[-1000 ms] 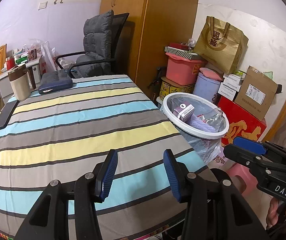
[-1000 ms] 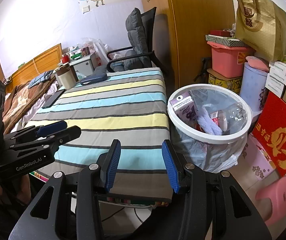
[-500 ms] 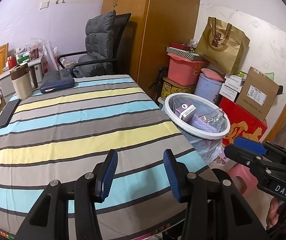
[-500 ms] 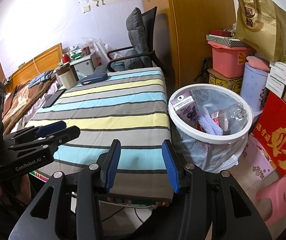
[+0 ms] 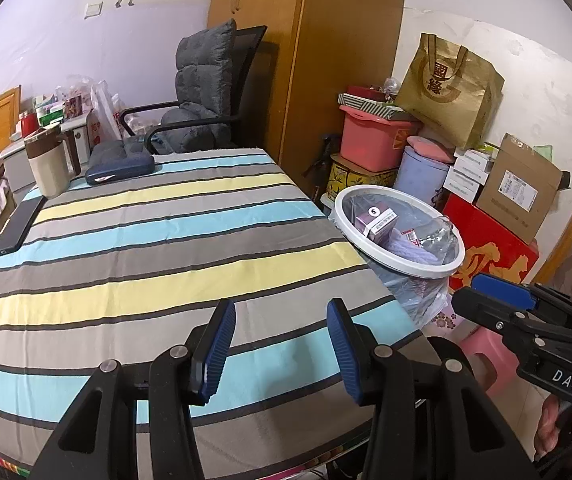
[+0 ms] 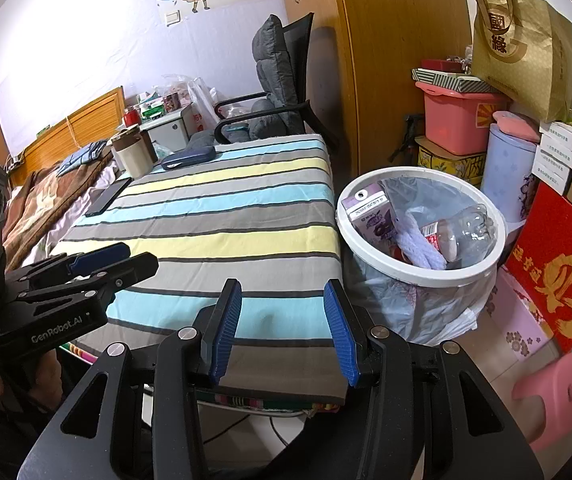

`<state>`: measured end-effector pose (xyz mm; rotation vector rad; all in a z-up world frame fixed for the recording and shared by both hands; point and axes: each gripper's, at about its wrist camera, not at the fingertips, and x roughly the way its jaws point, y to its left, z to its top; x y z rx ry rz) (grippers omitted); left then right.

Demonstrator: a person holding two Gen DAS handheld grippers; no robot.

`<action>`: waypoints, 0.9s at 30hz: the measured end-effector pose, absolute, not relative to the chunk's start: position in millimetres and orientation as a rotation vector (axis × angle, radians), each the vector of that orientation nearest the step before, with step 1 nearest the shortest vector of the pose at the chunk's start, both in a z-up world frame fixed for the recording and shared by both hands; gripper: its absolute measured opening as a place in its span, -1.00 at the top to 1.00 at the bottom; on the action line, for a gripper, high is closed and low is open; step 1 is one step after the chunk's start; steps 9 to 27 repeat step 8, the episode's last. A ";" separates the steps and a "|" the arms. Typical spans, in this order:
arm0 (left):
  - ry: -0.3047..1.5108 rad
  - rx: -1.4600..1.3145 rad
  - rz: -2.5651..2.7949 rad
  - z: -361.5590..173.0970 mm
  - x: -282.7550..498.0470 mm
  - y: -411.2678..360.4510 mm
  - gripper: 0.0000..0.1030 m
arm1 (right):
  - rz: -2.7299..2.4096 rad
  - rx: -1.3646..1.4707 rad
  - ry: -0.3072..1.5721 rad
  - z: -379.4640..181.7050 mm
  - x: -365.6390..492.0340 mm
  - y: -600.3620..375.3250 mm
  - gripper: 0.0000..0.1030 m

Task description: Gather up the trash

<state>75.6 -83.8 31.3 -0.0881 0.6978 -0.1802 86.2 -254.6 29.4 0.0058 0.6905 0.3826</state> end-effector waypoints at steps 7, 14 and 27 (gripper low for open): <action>0.695 -0.084 -0.169 31.5 74.6 -84.7 0.08 | 0.383 0.007 0.691 29.3 84.8 -252.9 0.12; 0.696 -0.084 -0.168 31.2 74.5 -84.5 0.08 | 0.383 0.007 0.691 29.4 85.3 -252.9 0.12; 0.696 -0.084 -0.168 31.2 74.5 -84.5 0.08 | 0.383 0.007 0.691 29.4 85.3 -252.9 0.12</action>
